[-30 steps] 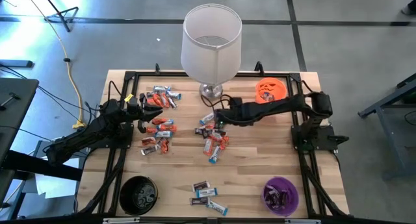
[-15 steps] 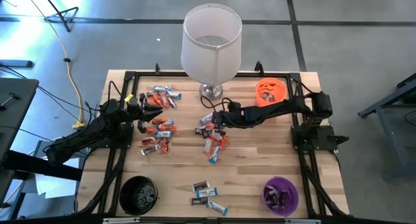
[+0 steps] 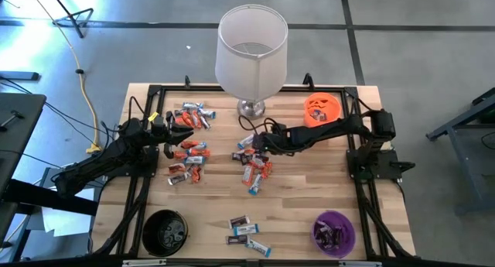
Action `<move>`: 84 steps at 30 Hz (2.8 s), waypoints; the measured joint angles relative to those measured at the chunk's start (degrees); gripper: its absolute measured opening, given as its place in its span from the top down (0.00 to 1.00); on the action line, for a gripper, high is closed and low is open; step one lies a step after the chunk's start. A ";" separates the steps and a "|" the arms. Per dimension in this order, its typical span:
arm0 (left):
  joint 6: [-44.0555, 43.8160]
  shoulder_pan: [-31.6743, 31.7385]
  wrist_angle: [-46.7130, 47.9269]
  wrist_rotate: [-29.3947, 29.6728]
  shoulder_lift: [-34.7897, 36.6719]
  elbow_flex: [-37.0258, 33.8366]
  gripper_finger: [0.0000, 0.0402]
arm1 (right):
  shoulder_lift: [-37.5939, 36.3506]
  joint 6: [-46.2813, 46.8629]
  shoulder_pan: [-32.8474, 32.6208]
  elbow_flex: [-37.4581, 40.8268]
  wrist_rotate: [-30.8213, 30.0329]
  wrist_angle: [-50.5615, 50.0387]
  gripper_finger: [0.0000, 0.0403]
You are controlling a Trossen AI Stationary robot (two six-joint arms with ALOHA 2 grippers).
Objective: Sort candy
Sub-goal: Put the brown chocolate bar into the violet bucket
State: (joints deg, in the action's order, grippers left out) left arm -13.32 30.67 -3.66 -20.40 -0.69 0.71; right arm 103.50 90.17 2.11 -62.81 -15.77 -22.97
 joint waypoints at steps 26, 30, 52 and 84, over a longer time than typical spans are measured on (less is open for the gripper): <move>0.00 -0.02 0.00 -0.02 0.00 0.00 0.84 | 7.26 -3.78 0.15 -0.26 2.02 0.52 0.82; 0.00 -0.02 0.00 -0.01 0.00 0.00 0.84 | 7.28 -7.28 0.15 -0.28 2.27 0.62 0.97; 0.00 0.00 -0.02 0.00 0.00 -0.02 0.84 | -11.80 -7.43 -5.77 0.00 4.47 -2.13 0.99; -0.01 -0.01 0.00 -0.02 0.00 -0.01 0.84 | -18.53 43.10 -48.14 -20.55 8.08 -43.21 0.98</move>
State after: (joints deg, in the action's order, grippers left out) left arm -13.33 30.67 -3.66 -20.43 -0.69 0.70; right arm 84.97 133.27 -46.03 -83.35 -7.69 -66.18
